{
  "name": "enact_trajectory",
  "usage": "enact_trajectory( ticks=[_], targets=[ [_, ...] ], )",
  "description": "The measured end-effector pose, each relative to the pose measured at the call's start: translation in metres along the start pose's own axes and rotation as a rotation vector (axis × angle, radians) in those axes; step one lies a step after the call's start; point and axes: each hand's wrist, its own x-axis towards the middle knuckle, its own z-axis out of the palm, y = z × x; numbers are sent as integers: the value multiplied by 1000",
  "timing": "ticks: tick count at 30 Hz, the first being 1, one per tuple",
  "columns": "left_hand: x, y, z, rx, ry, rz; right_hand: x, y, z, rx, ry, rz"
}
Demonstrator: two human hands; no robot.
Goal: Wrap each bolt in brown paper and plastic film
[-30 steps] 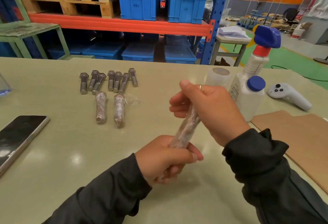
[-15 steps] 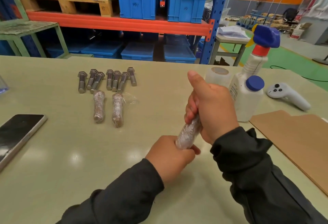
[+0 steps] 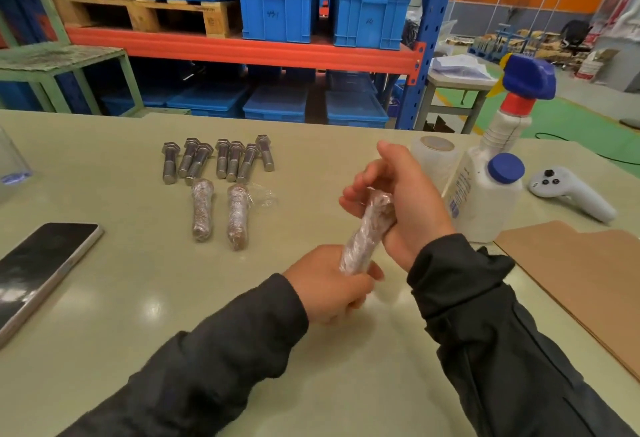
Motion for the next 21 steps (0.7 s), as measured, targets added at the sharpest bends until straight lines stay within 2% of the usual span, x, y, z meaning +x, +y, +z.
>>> enact_trajectory(
  ticks=[2,3,4,7,12,14,16,19,21],
  targets=[
    [-5,3,1,-427,-246,-134,-3,1,2,-51,-58,-11],
    [-6,3,3,-507,-273,-162,-3,3,3,-103,-14,-10],
    [-6,3,7,-494,-245,-168,-2,5,4,-158,55,-6],
    [-5,2,18,-182,-31,-114,3,9,4,-259,215,-3],
    [0,-1,17,392,277,157,9,14,-1,-256,322,19],
    [1,-1,13,411,285,186,10,14,-2,-223,322,26],
    [3,-2,9,333,298,180,13,12,-3,-322,243,36],
    [17,-2,-5,464,478,188,9,8,-7,-618,177,-10],
    [31,-2,-21,601,609,157,-3,4,-11,-704,166,-51]
  ],
)
